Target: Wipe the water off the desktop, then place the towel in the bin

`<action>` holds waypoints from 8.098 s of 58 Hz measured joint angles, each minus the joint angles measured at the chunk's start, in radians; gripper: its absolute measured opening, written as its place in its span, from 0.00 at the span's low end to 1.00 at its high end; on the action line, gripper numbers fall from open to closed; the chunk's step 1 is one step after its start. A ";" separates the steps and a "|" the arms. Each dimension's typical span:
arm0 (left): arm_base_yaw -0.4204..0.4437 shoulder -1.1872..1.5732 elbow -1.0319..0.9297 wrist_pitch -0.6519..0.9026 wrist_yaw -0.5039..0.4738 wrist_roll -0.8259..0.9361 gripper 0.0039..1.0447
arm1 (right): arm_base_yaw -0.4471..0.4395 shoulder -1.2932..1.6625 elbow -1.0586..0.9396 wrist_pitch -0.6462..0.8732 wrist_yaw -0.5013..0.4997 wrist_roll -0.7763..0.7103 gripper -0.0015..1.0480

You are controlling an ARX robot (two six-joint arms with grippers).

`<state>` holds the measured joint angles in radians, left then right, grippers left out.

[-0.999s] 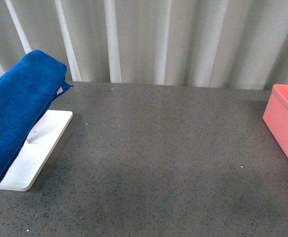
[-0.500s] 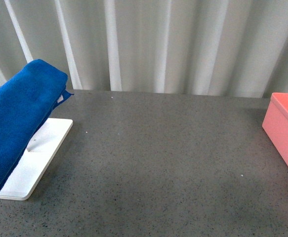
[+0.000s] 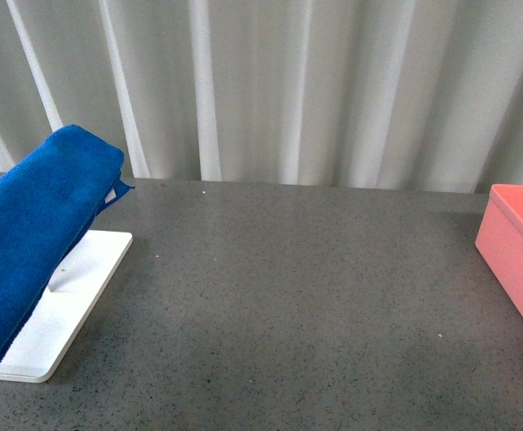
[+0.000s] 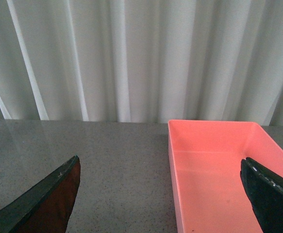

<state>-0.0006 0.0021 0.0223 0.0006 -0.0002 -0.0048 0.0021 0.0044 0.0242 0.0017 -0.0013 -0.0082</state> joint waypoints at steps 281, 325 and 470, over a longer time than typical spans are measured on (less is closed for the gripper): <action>-0.111 1.503 1.264 0.146 0.800 -0.288 0.04 | -0.002 -0.001 0.000 0.000 0.000 -0.001 0.93; -0.463 1.587 0.804 0.744 0.705 -0.612 0.04 | -0.002 -0.001 0.000 0.000 0.000 -0.001 0.93; -0.599 1.499 0.922 0.547 0.638 -0.716 0.04 | 0.072 1.612 0.436 0.782 -0.922 -0.424 0.93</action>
<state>-0.5995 1.5009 0.9447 0.5480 0.6376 -0.7208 0.0742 1.6169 0.4599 0.7837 -0.9234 -0.4320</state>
